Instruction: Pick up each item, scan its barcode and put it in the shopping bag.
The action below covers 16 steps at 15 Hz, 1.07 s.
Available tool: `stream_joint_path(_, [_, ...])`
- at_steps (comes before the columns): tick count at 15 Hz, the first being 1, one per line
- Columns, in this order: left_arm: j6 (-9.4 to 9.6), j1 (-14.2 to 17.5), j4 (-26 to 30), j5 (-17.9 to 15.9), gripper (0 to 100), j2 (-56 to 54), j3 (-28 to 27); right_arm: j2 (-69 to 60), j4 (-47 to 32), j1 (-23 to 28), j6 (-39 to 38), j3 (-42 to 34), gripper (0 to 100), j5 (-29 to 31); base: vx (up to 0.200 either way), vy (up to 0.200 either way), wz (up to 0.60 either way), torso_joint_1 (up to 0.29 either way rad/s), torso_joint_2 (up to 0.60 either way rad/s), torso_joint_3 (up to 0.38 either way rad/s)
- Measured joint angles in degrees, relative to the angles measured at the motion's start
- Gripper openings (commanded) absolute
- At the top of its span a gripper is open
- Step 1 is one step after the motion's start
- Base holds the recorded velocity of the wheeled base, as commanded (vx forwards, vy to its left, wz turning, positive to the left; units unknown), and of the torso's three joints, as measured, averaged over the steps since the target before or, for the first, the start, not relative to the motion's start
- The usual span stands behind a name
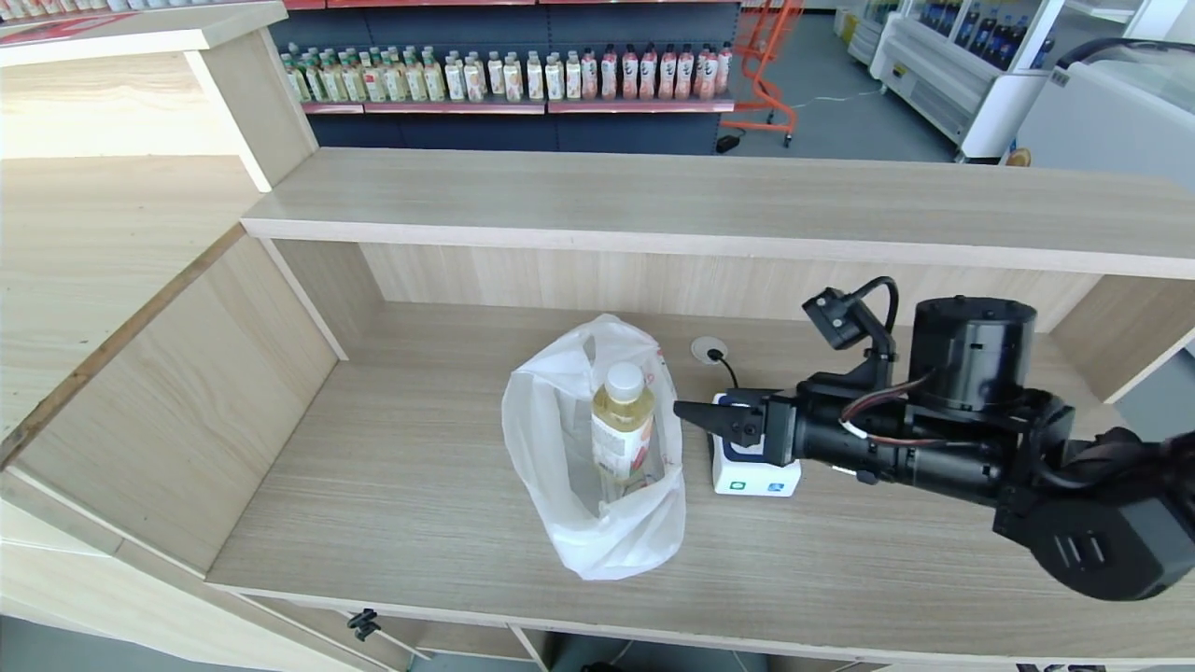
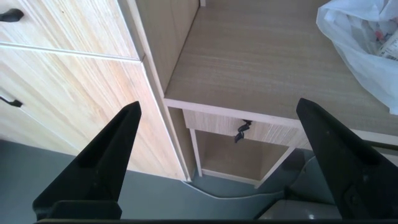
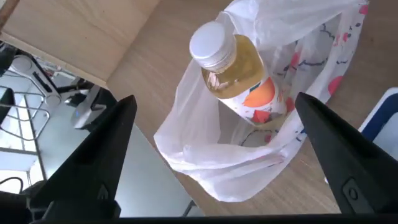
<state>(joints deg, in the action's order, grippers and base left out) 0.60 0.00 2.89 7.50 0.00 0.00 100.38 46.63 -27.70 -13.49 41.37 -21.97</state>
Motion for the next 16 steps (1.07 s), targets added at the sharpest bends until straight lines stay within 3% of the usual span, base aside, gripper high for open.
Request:
stream_joint_path(3, [0.02,0.0,0.0,0.0,100,0.0,0.0,-14.5,-19.0,5.4,6.4,-5.7,100,4.6,0.000,0.000,0.00,0.000,0.00,0.000])
stream_joint_path(5, [0.02,0.0,0.0,0.0,100,0.0,0.0,-21.0,-25.3,11.7,11.6,-7.8,100,9.9,0.000,0.000,0.00,0.000,0.00,0.000])
stream_joint_path(10, [-0.11,0.0,0.0,0.0,100,0.0,0.0,-26.9,-26.4,18.5,12.7,-10.4,100,11.1,0.000,0.000,0.00,0.000,0.00,0.000])
stream_joint_path(14, [-0.13,0.0,0.0,0.0,100,0.0,0.0,-29.1,-26.5,20.2,12.7,-12.6,100,11.2,-0.200,0.000,0.00,0.008,0.00,0.001])
stream_joint_path(16, [-0.11,0.0,0.0,0.0,100,0.0,0.0,-29.3,-26.5,20.9,12.8,-12.8,100,11.3,0.000,0.000,0.00,0.000,0.00,0.000])
